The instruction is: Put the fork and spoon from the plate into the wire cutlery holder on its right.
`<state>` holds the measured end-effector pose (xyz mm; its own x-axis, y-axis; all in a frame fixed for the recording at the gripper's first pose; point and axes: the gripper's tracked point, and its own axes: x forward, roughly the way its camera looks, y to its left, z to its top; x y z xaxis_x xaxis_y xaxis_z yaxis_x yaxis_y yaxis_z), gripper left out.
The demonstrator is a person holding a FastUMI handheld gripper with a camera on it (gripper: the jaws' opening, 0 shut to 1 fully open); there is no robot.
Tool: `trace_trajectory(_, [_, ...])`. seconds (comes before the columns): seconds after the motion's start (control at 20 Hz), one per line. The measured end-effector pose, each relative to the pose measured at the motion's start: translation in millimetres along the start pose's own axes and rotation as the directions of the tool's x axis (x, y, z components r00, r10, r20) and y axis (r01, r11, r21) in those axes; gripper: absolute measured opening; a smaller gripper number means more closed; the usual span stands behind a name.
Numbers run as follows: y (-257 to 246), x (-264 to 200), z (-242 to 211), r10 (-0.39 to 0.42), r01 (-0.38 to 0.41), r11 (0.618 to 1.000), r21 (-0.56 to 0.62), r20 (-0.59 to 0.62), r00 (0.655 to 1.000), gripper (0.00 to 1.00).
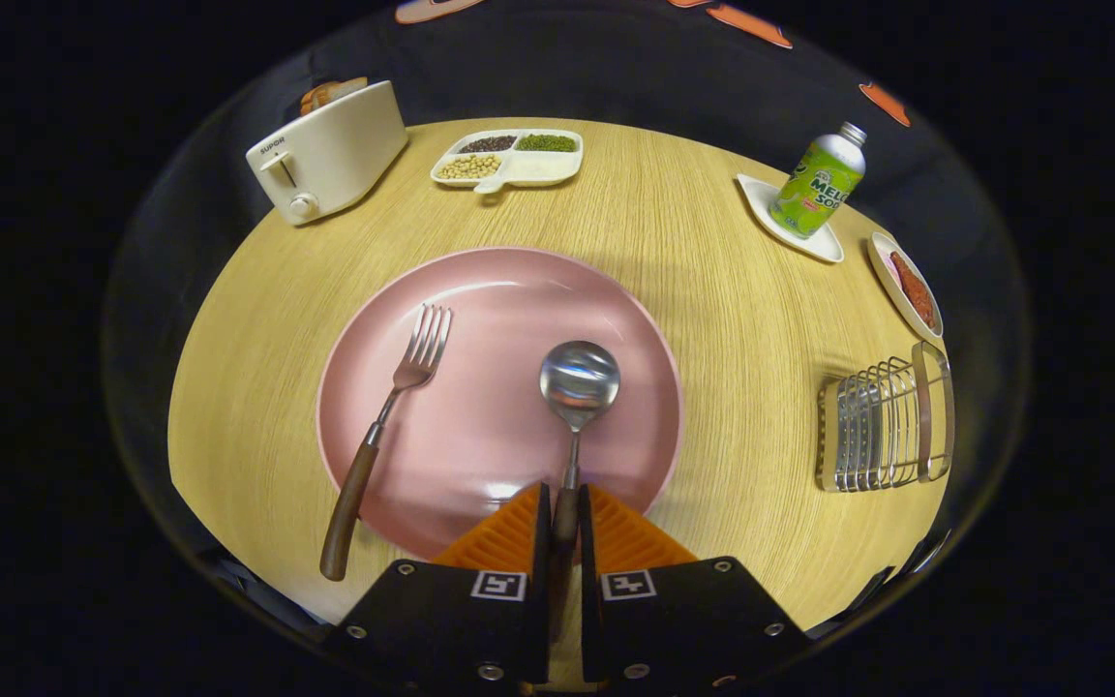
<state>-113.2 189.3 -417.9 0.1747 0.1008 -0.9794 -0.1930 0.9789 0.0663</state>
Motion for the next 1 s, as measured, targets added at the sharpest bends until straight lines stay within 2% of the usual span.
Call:
trace_trajectory(0.2, [1,1,2,0.036,-0.036,0.999,0.040,-0.001,0.999,0.07])
trace_trajectory(0.6, [-14,-33,34,0.080,-0.100,0.989,0.106,0.180,0.980,0.07])
trace_trajectory(1.0, [-44,-87,64,0.084,-0.148,0.976,0.157,0.355,0.931,0.06])
